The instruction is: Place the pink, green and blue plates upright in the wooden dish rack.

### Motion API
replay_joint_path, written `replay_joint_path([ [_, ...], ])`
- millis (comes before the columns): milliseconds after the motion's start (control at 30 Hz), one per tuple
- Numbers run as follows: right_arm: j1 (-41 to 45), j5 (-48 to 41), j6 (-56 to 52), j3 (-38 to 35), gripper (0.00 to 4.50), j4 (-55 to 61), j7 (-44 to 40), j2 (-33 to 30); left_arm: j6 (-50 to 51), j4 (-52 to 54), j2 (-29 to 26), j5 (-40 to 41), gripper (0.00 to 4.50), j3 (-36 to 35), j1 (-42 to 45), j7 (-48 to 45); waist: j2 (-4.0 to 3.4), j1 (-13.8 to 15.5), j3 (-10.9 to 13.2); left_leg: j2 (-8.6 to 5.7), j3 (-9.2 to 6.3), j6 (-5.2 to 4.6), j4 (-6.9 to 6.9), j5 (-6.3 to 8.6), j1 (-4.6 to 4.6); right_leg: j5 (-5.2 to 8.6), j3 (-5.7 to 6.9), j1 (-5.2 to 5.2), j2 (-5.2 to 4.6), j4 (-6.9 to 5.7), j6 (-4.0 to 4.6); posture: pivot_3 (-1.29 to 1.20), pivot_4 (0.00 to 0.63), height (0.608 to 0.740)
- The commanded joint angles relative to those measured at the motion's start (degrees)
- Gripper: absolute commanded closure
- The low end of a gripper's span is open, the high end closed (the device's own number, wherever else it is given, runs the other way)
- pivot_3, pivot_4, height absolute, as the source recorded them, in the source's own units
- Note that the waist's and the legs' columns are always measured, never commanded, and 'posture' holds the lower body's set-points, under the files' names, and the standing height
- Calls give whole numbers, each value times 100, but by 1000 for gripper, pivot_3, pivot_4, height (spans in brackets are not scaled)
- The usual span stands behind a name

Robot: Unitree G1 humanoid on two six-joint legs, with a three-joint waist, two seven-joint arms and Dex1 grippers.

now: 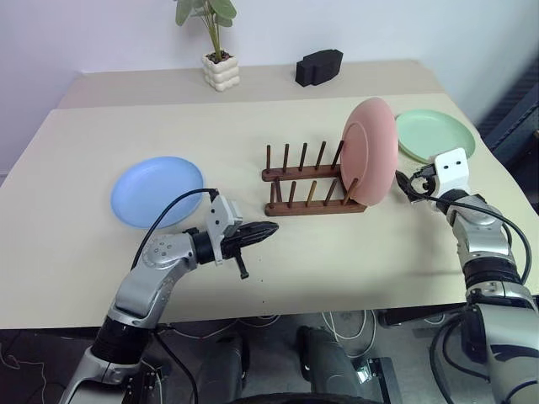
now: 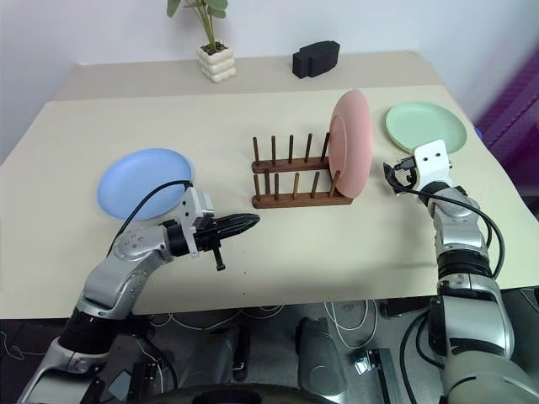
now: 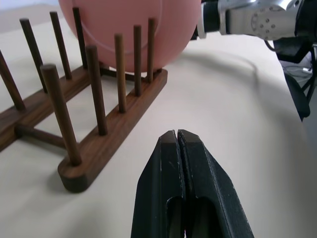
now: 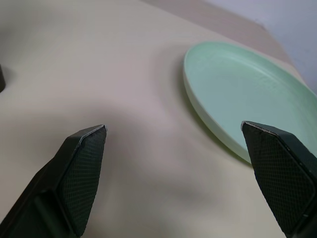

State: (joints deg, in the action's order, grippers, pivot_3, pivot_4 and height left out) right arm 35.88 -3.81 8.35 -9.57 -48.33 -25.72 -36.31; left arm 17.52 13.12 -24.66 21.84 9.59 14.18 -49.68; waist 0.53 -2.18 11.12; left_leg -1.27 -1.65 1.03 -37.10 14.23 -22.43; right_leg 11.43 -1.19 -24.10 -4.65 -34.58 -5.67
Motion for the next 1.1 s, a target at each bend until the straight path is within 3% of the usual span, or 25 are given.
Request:
replay_joint_path([
  [33,-149,-160,-120,-208,72,526,11,-110,-54,40,33,37,4500,-13,104,-56,0,-3,0,0,0,0,0,0,0,0,0,0,0,0,0,0,150,736],
  [1100,-305,12,-313,-188,72,730,286,-119,-159,-119,150,-16,4500,-15,133,-59,0,-11,0,0,0,0,1,0,0,1,0,0,1,0,1,0,150,736],
])
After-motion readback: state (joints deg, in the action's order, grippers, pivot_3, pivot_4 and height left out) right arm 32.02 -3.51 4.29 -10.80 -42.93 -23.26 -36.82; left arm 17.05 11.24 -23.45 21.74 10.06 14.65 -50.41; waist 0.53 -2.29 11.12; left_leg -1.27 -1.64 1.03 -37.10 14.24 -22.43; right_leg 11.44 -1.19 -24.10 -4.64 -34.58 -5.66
